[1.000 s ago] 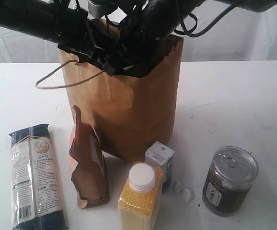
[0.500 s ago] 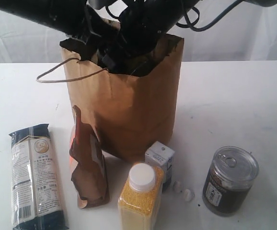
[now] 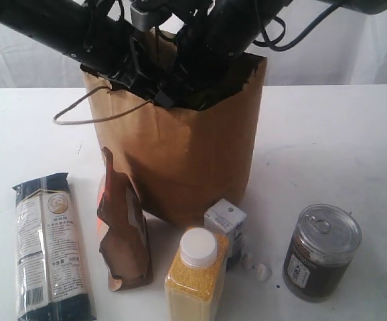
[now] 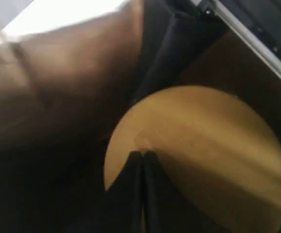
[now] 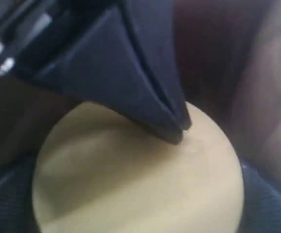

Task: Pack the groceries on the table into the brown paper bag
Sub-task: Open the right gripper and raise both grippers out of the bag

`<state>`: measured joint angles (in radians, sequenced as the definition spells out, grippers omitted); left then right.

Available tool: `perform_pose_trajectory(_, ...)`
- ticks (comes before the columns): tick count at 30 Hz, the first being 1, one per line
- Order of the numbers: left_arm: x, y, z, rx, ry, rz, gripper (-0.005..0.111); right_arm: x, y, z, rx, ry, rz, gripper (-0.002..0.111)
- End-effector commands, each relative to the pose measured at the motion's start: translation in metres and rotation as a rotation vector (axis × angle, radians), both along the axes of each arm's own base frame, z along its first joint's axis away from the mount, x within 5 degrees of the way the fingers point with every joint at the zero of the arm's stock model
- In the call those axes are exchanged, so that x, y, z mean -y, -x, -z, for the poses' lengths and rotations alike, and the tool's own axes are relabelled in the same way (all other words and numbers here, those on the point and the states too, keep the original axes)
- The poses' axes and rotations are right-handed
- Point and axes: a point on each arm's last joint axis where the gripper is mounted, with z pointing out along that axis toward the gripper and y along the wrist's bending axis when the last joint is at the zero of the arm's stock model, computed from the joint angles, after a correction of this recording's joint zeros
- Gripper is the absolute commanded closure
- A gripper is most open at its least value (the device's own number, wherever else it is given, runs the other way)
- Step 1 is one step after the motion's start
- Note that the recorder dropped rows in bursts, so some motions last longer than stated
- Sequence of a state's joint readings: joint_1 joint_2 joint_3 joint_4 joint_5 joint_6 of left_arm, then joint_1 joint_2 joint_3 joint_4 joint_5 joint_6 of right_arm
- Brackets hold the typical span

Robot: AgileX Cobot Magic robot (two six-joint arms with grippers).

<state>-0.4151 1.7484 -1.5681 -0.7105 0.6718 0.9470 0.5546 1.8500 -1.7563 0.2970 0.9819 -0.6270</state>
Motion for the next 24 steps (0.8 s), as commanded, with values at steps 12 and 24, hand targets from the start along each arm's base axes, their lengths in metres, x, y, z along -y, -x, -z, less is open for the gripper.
perform_pose_trajectory(12,-0.01,0.026,-0.032,0.063,-0.001,0.031,0.107,0.012,0.035,-0.076,0.175,-0.14,0.085,0.012)
perform_pose_trajectory(24,-0.047,0.094,-0.107,0.226,-0.018,-0.01,0.107,0.053,0.098,-0.139,0.239,-0.183,0.057,0.05)
